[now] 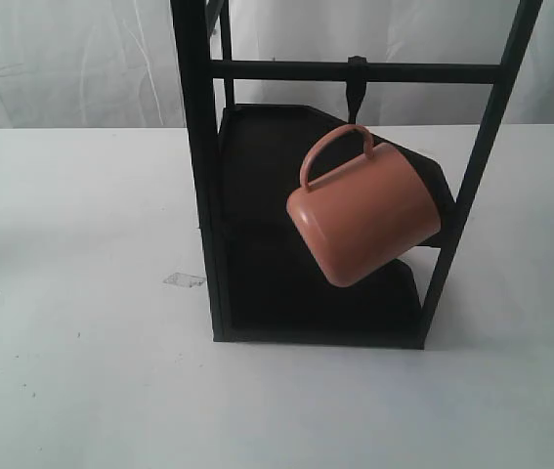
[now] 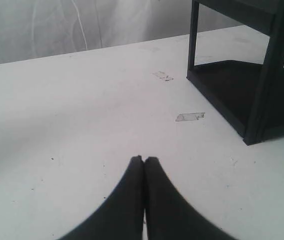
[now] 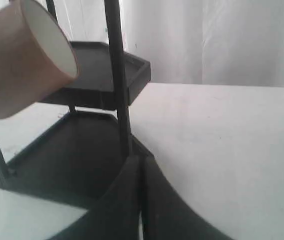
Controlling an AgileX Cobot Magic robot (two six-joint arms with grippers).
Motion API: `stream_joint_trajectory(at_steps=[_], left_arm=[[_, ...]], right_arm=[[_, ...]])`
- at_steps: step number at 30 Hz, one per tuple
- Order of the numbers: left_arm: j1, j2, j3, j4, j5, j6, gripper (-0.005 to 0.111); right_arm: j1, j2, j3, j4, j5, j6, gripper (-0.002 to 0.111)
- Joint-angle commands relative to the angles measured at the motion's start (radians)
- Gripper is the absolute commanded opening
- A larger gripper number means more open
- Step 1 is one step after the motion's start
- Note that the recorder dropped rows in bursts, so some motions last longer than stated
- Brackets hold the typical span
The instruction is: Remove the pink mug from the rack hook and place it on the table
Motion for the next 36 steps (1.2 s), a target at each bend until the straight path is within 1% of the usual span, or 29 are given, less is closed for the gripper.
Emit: stream_joint_trajectory(at_steps=[1,3,7,10,13,14,15,20,22,23,27,28,29,31,33,34,35,36], left_arm=[[0.005,-0.005,0.005,-0.011,0.004,-0.001,0.000],[0.005,-0.005,0.005,-0.011,0.004,-0.001,0.000],[0.005,-0.005,0.005,-0.011,0.004,-0.001,0.000],[0.005,-0.005,0.005,-0.011,0.004,-0.001,0.000],[0.005,-0.005,0.005,-0.011,0.004,-0.001,0.000],[0.005,-0.005,0.005,-0.011,0.004,-0.001,0.000],[0.005,-0.005,0.005,-0.011,0.004,-0.001,0.000],[0.005,-0.005,0.005,-0.011,0.004,-0.001,0.000],[0.005,-0.005,0.005,-0.011,0.004,-0.001,0.000],[0.005,-0.005,0.005,-0.011,0.004,-0.001,0.000],[0.005,-0.005,0.005,-0.011,0.004,-0.001,0.000],[0.005,-0.005,0.005,-0.011,0.004,-0.001,0.000],[0.005,-0.005,0.005,-0.011,0.004,-0.001,0.000],[0.005,-0.005,0.005,-0.011,0.004,-0.001,0.000],[0.005,-0.005,0.005,-0.011,0.004,-0.001,0.000],[0.005,-0.005,0.005,-0.011,0.004,-0.001,0.000],[0.005,-0.005,0.005,-0.011,0.004,-0.001,0.000],[0.005,-0.005,0.005,-0.011,0.004,-0.001,0.000]], right_arm=[[-0.006,-0.007,0.005,0.018,-0.126,0.085,0.000],[-0.006,-0.007,0.005,0.019,-0.175,0.130,0.000],[-0.006,-0.007,0.005,0.019,-0.274,0.157,0.000],[-0.006,-0.007,0.005,0.021,-0.331,0.259,0.000],[-0.006,-0.007,0.005,0.021,-0.329,0.294,0.000],[-0.006,-0.007,-0.011,0.021,-0.298,0.300,0.000],[0.000,-0.007,-0.064,0.021,-0.192,0.306,0.000],[0.037,0.010,-0.264,0.030,0.142,0.264,0.000],[0.057,0.042,-0.351,0.069,0.260,0.160,0.000],[0.072,0.069,-0.399,0.117,0.349,0.061,0.000],[0.101,0.176,-0.545,0.228,0.585,-0.156,0.000],[0.104,0.243,-0.602,0.257,0.682,-0.266,0.000],[0.104,0.270,-0.619,0.274,0.710,-0.311,0.000],[0.104,0.368,-0.663,0.390,0.764,-0.526,0.000],[0.104,0.460,-0.681,0.485,0.742,-0.697,0.008],[0.104,0.520,-0.683,0.542,0.713,-0.819,0.022],[0.104,0.572,-0.683,0.559,0.671,-0.882,0.038],[0.104,0.592,-0.683,0.559,0.637,-0.889,0.050]])
